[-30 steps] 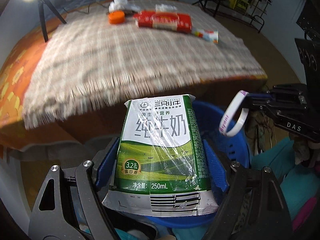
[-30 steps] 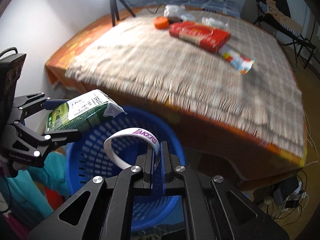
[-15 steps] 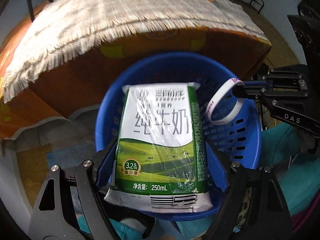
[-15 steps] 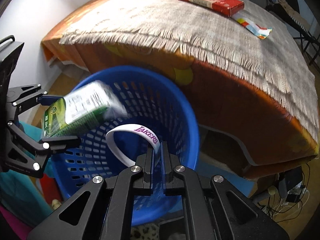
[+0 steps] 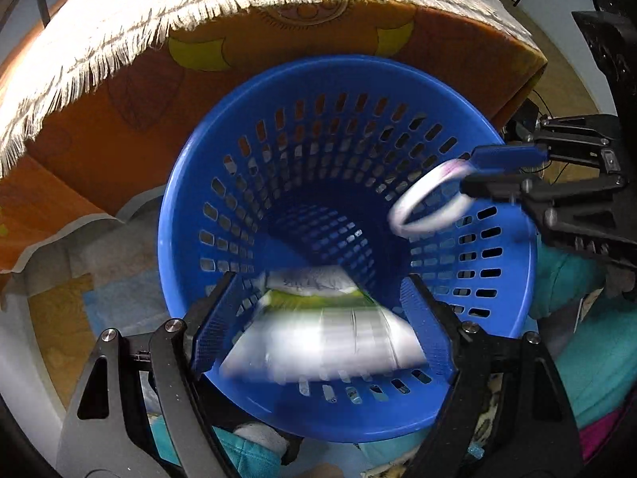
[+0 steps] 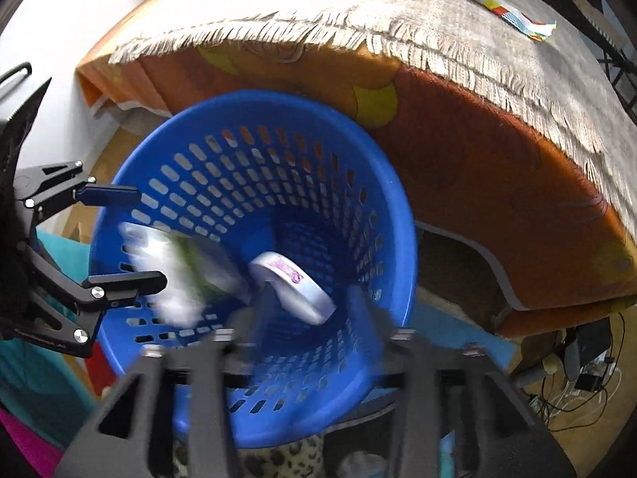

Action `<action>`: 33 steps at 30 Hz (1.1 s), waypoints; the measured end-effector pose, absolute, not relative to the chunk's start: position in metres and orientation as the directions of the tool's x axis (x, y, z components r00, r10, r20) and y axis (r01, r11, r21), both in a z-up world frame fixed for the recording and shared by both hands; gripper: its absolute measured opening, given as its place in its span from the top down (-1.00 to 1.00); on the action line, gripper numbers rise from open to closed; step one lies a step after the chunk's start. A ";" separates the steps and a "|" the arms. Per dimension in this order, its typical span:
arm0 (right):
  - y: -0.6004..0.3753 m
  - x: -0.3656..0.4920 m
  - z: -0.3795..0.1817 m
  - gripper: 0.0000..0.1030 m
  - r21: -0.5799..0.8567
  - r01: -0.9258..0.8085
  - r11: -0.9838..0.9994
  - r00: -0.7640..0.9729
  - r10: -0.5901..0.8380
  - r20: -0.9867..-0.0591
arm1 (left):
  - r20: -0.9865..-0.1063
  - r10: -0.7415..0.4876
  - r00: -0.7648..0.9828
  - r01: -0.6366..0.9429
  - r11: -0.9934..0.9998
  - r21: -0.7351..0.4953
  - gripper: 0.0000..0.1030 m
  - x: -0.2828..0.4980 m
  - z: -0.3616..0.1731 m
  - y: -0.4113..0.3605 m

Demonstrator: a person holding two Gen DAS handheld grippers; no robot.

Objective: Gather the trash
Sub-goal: 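Open the left tool to drop the milk carton into the wastebasket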

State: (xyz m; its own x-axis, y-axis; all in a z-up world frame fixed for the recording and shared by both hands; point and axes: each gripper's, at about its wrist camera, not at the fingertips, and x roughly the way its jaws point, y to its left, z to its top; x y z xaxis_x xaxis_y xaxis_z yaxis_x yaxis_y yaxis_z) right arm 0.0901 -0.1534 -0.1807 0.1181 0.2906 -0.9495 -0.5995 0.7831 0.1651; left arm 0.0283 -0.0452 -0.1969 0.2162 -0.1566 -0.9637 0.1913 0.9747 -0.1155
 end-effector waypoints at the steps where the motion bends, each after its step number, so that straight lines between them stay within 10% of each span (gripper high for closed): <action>1: -0.154 0.090 -0.180 0.04 0.169 -0.598 0.783 0.120 0.296 -0.948 | -0.964 -0.157 0.215 0.190 0.975 -0.116 -0.63 0.028 -0.196 -0.043; 33: -0.174 0.109 -0.151 0.01 0.196 -0.535 0.822 0.194 0.345 -0.918 | -0.940 -0.161 0.302 0.158 0.981 -0.117 -0.63 0.053 -0.157 -0.030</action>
